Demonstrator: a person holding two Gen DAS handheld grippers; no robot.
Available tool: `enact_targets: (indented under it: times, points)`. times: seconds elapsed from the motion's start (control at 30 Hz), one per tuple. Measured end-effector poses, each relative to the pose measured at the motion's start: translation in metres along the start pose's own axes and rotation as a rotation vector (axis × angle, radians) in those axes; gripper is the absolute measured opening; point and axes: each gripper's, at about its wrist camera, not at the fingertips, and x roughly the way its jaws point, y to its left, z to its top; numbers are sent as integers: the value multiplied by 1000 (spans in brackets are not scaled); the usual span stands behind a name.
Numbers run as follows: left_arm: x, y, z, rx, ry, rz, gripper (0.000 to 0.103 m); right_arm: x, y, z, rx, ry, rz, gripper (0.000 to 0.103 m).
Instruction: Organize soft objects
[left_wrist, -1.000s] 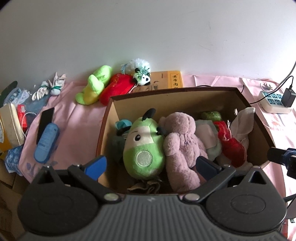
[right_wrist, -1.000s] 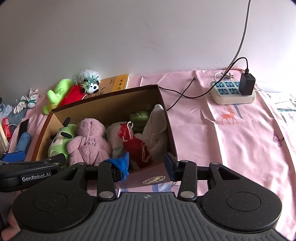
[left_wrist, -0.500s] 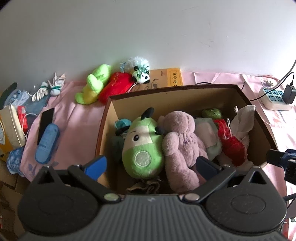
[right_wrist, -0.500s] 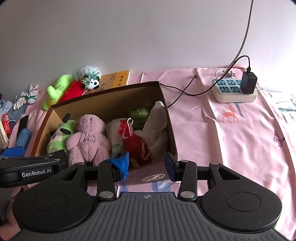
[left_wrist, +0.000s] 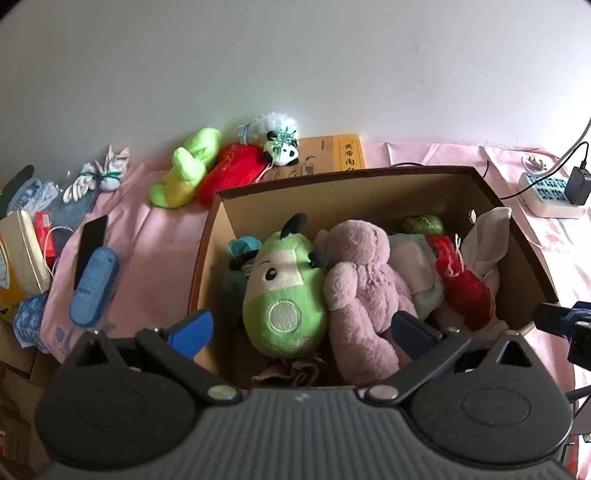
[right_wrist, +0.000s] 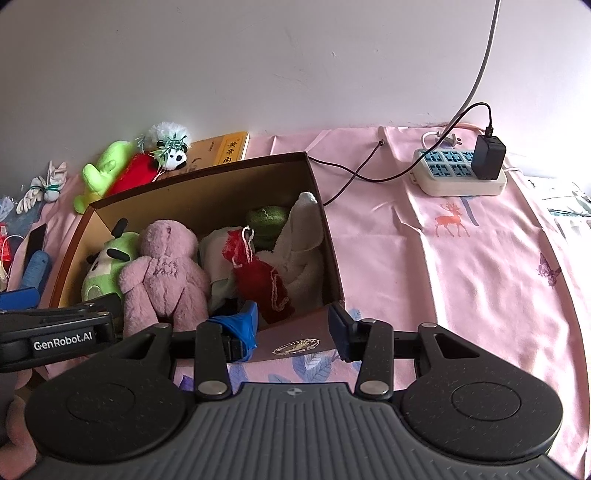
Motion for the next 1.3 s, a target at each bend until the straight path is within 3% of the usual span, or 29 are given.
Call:
enact_targets:
  times: [1.3]
  points:
    - [-1, 13, -6, -54, -4, -14, 103, 0, 5, -3, -9, 30, -2, 27]
